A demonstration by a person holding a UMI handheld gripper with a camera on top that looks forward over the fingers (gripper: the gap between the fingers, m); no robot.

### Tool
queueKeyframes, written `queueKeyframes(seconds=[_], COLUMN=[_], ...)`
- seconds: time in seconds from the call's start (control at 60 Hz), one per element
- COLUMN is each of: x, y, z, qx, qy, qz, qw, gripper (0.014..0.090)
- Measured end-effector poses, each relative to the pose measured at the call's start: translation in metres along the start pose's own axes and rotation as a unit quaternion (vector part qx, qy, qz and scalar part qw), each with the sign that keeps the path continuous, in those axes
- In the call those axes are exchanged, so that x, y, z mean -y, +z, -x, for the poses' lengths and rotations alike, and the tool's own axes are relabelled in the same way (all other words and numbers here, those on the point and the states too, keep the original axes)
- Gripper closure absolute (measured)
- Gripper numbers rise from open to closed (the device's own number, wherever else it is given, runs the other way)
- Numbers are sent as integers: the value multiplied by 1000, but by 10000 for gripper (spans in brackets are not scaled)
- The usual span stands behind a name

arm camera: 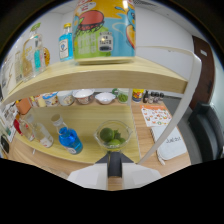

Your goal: Make me a cup of Mojito.

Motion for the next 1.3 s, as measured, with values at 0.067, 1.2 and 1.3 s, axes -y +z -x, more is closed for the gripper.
queueKeyframes(seconds=[0.067, 1.2, 1.3], x=[2, -45, -32], y=[-6, -79, -81], z=[-2, 79, 82], qx=[-7, -179, -203], qy=[7, -282, -361], qz=[-7, -97, -114], qw=[1000, 938, 903], gripper=[884, 884, 885])
